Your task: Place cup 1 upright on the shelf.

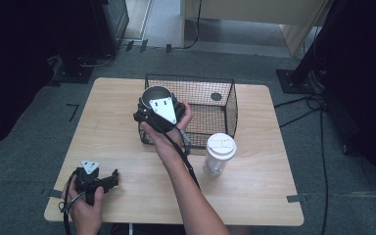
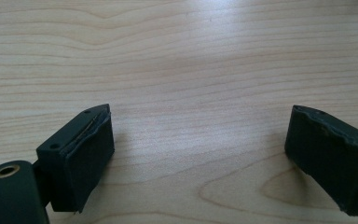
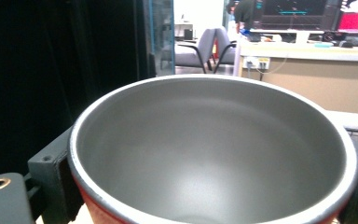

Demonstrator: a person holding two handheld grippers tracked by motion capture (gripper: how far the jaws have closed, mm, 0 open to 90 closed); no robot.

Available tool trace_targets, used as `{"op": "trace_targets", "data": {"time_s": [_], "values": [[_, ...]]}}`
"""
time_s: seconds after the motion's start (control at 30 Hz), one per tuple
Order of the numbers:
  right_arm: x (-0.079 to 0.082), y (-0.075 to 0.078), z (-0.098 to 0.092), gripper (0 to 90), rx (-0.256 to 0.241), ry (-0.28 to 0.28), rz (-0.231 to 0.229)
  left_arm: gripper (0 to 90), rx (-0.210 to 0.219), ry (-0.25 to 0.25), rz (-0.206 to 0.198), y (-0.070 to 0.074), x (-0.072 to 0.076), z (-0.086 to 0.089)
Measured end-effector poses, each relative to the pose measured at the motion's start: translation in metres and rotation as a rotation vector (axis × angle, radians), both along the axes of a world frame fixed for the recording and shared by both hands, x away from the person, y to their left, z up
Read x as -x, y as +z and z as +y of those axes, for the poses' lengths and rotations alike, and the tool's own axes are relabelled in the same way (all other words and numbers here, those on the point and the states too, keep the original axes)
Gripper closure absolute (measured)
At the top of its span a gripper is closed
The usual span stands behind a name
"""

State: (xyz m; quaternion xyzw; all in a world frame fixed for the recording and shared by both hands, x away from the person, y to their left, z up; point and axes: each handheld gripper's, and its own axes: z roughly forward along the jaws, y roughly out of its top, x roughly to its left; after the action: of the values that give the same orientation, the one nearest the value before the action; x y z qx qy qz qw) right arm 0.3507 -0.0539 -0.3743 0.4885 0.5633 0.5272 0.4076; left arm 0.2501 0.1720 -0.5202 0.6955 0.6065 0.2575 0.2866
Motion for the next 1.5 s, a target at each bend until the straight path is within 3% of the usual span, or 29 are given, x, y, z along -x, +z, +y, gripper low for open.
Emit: {"op": "trace_targets", "data": {"time_s": [0.3, 0.53, 0.83, 0.9, 0.93, 1.03, 1.2, 1.5], "values": [[-0.031, -0.01, -0.007, 6.6, -0.061, -0.073, 0.054, 8.7, 0.0, 0.0, 0.0, 0.0, 0.0, 0.0], [-0.052, -0.025, -0.014, 6.5, -0.056, -0.087, 0.093, 8.7, 0.001, 0.0, 0.0, 0.0, 0.0, 0.0], [-0.067, -0.04, -0.01, 6.3, 0.001, -0.092, 0.141, 8.7, 0.0, -0.001, 0.001, 0.0, 0.0, 0.0], [-0.072, -0.044, -0.01, 6.3, -0.03, -0.07, 0.187, 8.7, 0.0, 0.0, 0.001, 0.0, 0.0, 0.0], [-0.072, -0.044, -0.01, 6.3, -0.03, -0.07, 0.187, 8.7, 0.0, -0.001, 0.001, 0.0, 0.0, 0.0], [-0.075, -0.047, -0.009, 6.2, -0.005, -0.064, 0.205, 8.7, 0.0, -0.001, 0.001, 0.0, 0.0, 0.0], [-0.081, -0.051, -0.007, 6.0, 0.039, -0.073, 0.275, 8.7, 0.0, -0.001, 0.001, 0.0, 0.0, 0.0], [-0.085, -0.057, -0.007, 5.8, 0.06, -0.055, 0.36, 8.7, 0.0, -0.001, 0.001, 0.0, 0.0, 0.0]]}}
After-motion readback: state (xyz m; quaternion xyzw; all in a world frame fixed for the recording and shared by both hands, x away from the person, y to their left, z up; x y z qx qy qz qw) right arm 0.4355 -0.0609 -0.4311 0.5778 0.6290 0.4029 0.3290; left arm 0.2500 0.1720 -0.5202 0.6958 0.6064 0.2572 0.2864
